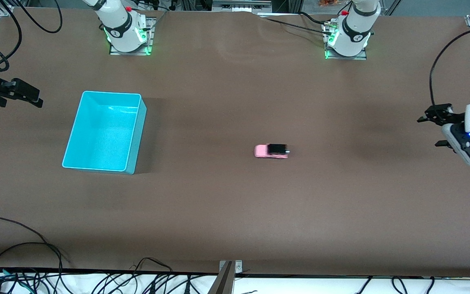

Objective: Wind and store pink jeep toy

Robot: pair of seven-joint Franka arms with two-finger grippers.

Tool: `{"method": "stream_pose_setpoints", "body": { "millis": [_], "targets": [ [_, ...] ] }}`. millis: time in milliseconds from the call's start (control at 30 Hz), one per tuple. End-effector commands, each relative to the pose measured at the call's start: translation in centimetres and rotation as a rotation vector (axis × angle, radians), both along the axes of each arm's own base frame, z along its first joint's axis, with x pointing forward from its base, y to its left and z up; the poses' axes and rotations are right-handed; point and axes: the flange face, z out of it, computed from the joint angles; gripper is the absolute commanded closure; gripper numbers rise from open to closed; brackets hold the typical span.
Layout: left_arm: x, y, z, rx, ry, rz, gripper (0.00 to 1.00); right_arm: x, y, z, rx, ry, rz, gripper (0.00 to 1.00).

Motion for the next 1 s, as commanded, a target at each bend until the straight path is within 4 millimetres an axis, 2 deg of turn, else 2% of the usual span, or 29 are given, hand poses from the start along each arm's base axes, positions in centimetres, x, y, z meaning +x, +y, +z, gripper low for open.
{"method": "stream_pose_setpoints", "body": {
  "millis": [0,167,367,400,467,533,633,700,733,800,867,967],
  "targets": [
    [0.0,-4.0,2.7,0.09,0.037,0.102,0.0,0.3,0.1,0.3,0.009,-0.001,0.013,0.0],
    [-0.2,-7.0,3.8,0.138,0.062,0.205,0.0,0.6,0.6,-0.6,0.012,0.017,0.019,0.0],
    [-0.3,-7.8,4.2,0.158,0.068,0.254,0.0,0.9,0.6,-1.2,0.007,0.028,0.028,0.0],
    [-0.6,-8.1,4.9,0.164,0.055,0.253,0.0,0.9,0.8,-1.2,0.007,0.028,0.041,0.0],
    [-1.5,-10.4,5.8,0.183,0.04,0.24,0.0,0.9,0.8,-1.1,0.013,0.026,0.076,0.0],
    [-1.9,-10.6,5.8,0.217,0.044,0.283,0.0,0.9,1.0,-1.2,0.019,0.024,0.149,0.0],
    [-3.1,-11.6,6.4,0.235,0.037,0.301,0.0,1.0,1.4,-1.0,0.027,0.02,0.359,0.0],
    [-3.8,-12.0,7.4,0.243,0.02,0.302,0.0,0.9,2.6,-1.0,0.03,0.019,0.485,0.0],
    [-4.0,-11.8,7.9,0.249,0.011,0.311,0.0,0.9,3.5,-1.1,0.033,0.022,0.543,0.0],
    [-4.3,-9.7,8.8,0.256,-0.003,0.354,0.0,0.7,5.3,-1.6,0.04,0.037,0.626,0.0],
    [-4.6,-8.0,8.5,0.261,0.004,0.388,0.0,0.5,7.0,-2.0,0.044,0.053,0.678,0.0],
    [-5.2,-6.5,8.0,0.251,-0.012,0.423,0.0,0.7,9.5,-3.4,0.051,0.083,0.758,0.0]
  ]
}}
